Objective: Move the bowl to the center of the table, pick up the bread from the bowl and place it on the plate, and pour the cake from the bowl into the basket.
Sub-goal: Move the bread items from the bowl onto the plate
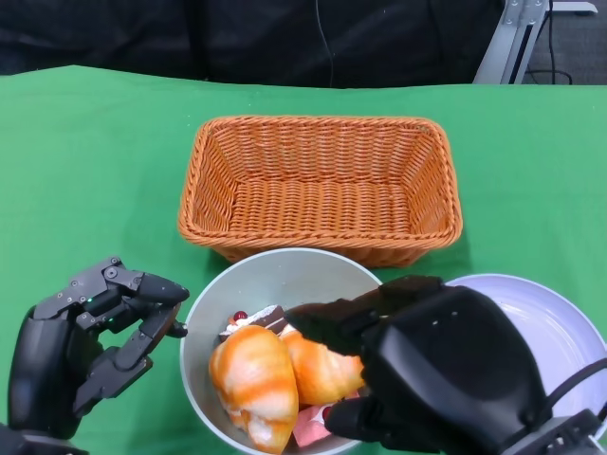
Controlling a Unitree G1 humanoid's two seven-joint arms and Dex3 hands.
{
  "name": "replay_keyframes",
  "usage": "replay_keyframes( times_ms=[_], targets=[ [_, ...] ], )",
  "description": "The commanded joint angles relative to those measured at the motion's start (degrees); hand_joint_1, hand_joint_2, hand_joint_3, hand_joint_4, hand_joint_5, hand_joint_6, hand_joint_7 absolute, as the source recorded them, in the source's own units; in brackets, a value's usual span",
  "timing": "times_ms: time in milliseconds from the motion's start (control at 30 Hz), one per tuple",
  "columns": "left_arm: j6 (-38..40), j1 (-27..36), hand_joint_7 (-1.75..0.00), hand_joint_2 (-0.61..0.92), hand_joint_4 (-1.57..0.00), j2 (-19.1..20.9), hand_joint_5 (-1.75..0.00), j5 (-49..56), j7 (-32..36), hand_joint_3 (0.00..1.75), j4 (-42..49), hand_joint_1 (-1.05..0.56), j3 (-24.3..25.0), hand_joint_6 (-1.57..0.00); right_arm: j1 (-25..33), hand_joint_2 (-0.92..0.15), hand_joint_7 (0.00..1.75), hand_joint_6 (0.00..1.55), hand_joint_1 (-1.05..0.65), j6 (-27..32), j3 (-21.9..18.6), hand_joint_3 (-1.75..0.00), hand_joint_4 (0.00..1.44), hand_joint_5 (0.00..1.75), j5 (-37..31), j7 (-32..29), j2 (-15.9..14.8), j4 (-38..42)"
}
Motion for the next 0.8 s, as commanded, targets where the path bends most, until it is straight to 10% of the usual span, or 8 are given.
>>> replay_keyframes(
  times_ms=[33,800],
  targets=[
    [-1.1,0.0,-0.98,0.92,-0.74,0.0,-1.41,-0.6,0.6,0.34,0.3,-0.20,0.2,-0.83,-0.5,-0.90,0.00,0.67,-0.78,-3.0,1.1,-0.01,0.72,0.11,-1.7,-0.4,-0.9,1.6],
    [-1.8,0.6,-1.03,0.92,-0.72,-0.3,-1.43,0.2,1.1,0.32,-0.3,-0.19,-0.6,-0.82,-7.8,-0.92,0.00,0.58,-0.80,-8.0,0.8,-0.02,0.64,0.01,-13.9,-12.9,-5.2,17.4]
  ],
)
